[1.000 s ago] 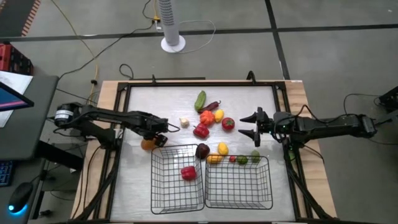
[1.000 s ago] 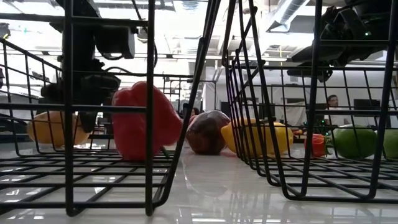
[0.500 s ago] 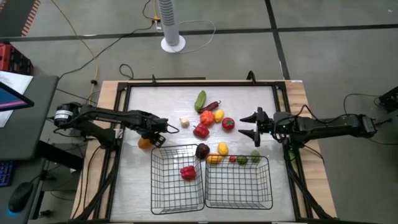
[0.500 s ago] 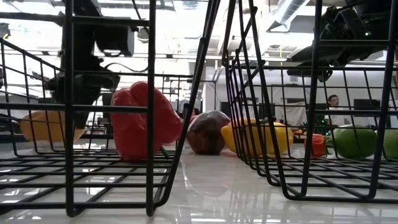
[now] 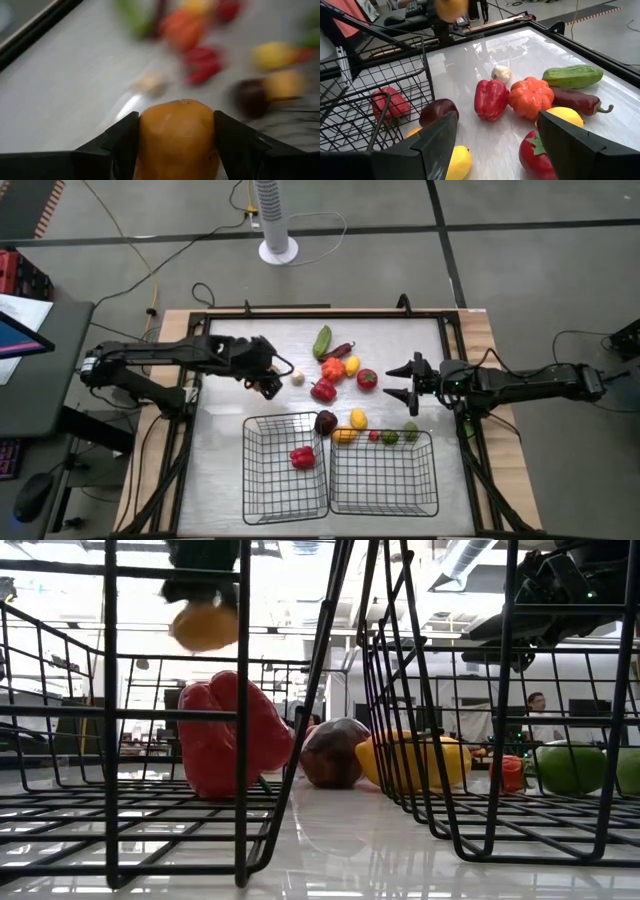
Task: Sort produce into baskets
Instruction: Put the brown potato into the left black wire basket, then put the white garlic into the left black wire basket
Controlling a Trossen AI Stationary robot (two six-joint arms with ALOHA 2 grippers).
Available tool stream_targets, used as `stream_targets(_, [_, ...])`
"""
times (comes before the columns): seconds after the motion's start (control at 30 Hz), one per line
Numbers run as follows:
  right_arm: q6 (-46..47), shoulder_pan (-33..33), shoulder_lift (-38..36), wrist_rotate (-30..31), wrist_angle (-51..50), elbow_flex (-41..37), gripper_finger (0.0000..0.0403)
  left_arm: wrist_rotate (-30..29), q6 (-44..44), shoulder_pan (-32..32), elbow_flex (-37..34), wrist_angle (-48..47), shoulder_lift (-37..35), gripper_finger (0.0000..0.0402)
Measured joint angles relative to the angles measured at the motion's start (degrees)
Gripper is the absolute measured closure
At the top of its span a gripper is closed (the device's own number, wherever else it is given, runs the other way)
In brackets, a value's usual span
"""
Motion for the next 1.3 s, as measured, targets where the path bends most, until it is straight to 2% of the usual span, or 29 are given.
stream_targets(0.1, [-0.26, 0.0, 0.01, -0.02, -0.16, 0.0, 0.01, 5.52, 3.04, -4.11, 0.49, 8.45, -0.25, 0.0193])
stream_targets(0.23, [-0.31, 0.0, 0.01, -0.02, -0.2, 0.0, 0.01, 8.28, 4.68, -10.38, 0.49, 15.69, 0.84, 0.0189])
stream_targets(0.37, [-0.31, 0.0, -0.01, -0.02, -0.22, 0.0, 0.01, 7.43, 5.26, -15.79, 0.49, 16.32, 2.66, 0.0183])
stream_targets(0.47, [0.02, 0.0, 0.0, -0.02, -0.17, 0.0, 0.01, 4.3, 3.32, -18.68, 0.49, 15.02, 4.39, 0.0173])
stream_targets(0.67, [0.66, 0.0, 0.01, -0.02, 0.0, 0.0, 0.01, 1.8, 1.35, -20.31, 0.49, 11.55, 7.58, 0.012])
stream_targets(0.83, [1.01, 0.0, 0.0, -0.01, 0.02, 0.0, 0.01, 0.12, 1.56, -17.7, 0.47, 10.33, 7.62, 0.008])
stream_targets(0.97, [0.98, 0.0, -0.01, 0.01, 0.35, 0.0, 0.01, -2.26, -1.94, -11.83, 0.47, 9.49, 6.9, 0.0077])
stream_targets(1.07, [1.01, 0.0, 0.0, 0.01, 0.71, 0.0, 0.01, 0.67, -1.98, -5.73, 0.47, 8.26, 8.25, 0.0083])
stream_targets(1.3, [0.78, -0.02, 0.01, 0.01, 0.68, -0.62, 0.01, 6.44, 12.49, 5.27, 0.44, 7.23, 15.38, 0.0099])
